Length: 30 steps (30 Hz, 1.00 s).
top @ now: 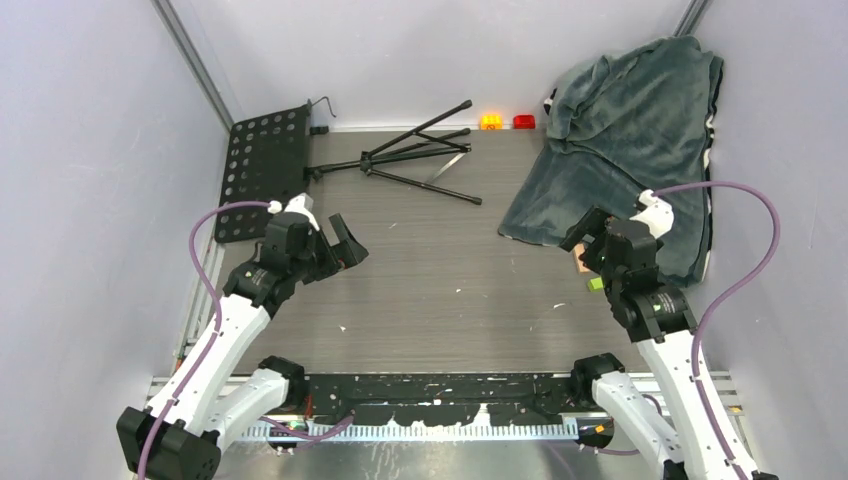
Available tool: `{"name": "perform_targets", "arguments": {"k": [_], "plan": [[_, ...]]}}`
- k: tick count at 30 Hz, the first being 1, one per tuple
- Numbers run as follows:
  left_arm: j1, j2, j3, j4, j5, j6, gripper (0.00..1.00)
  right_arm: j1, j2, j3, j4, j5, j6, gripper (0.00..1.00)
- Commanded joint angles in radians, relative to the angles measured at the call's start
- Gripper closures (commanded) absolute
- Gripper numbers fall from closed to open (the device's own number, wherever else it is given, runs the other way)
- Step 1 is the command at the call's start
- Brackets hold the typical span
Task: Remove the pillowcase from the pillow
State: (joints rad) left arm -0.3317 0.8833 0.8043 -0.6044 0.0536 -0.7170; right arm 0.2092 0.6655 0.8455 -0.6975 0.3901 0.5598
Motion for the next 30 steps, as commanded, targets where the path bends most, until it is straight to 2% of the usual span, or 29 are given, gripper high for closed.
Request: {"name": "perform_targets", "arguments": {"k": [1,13,18,26,28,30], "plan": [[0.005,-0.029,0.032,0.002,0.031,0.025,0.00,-0.007,0.094,0.086,-0.022,0.000,0.044,0.00],[0.005,-0.036,-0.023,0.045,0.209,0.086,0.00,-0.238,0.628,0.330,0.052,-0.012,-0.019,0.00],[0.005,-0.020,-0.016,0.036,0.217,0.106,0.00,-0.251,0.823,0.390,0.072,0.091,-0.057,0.00],[0.005,-0.014,-0.027,0.052,0.226,0.116,0.00,-0.306,1.129,0.513,0.107,0.017,-0.074,0.01],[0.004,-0.016,-0.027,0.047,0.223,0.121,0.00,-0.318,1.154,0.534,0.107,0.012,-0.071,0.09],[0.005,-0.022,-0.027,0.042,0.220,0.126,0.00,-0.318,1.138,0.549,0.107,0.050,-0.092,0.29]]}}
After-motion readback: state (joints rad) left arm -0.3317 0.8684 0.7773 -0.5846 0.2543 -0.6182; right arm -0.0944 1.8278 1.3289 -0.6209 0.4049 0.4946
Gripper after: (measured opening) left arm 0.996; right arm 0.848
